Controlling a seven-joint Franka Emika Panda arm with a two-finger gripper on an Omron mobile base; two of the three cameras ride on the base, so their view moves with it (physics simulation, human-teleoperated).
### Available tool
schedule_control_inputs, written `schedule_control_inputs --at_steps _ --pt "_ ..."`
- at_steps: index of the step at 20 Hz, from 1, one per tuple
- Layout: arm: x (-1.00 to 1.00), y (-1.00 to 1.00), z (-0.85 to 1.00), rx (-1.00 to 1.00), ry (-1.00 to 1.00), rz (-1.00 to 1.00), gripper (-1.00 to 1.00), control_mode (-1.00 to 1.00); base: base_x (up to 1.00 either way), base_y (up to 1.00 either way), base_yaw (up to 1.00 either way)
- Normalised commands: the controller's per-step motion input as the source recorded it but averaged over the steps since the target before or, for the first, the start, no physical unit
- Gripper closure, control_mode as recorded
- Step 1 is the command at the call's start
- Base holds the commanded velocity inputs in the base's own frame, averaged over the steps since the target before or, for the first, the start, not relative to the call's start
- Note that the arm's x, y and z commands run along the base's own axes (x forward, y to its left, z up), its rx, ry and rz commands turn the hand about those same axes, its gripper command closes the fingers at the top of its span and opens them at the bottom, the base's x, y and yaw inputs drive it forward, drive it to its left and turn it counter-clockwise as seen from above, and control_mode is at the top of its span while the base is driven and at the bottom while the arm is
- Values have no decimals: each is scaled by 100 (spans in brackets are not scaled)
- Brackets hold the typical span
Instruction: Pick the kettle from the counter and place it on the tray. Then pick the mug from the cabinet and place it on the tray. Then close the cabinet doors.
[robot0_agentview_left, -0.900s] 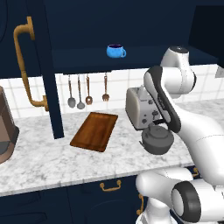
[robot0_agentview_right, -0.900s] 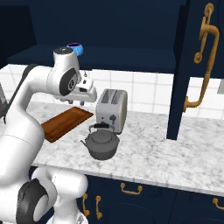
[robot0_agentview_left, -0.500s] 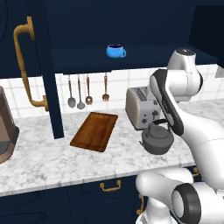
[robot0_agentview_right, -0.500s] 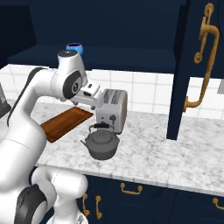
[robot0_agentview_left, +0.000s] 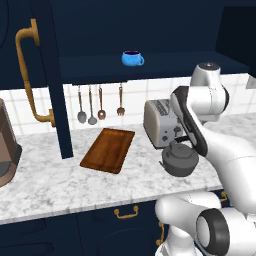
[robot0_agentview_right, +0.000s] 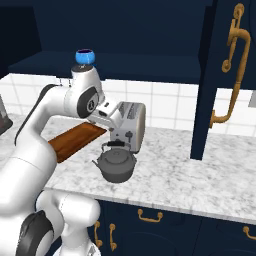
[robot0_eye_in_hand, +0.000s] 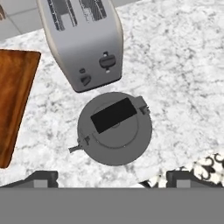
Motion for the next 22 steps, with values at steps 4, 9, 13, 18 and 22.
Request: schedule_control_inputs --at_steps 4,9,13,18,22 --pt "16 -5 -59 0 4 -4 -100 -100 0 0 0" --pt "17 0 -58 0 5 -4 -100 -100 0 0 0" --pt "33 -3 -40 0 0 -7 -100 -100 0 0 0" --pt "37 -9 -27 1 1 -9 -100 -100 0 0 0" --pt "3 -2 -16 0 0 -5 -100 -100 0 0 0"
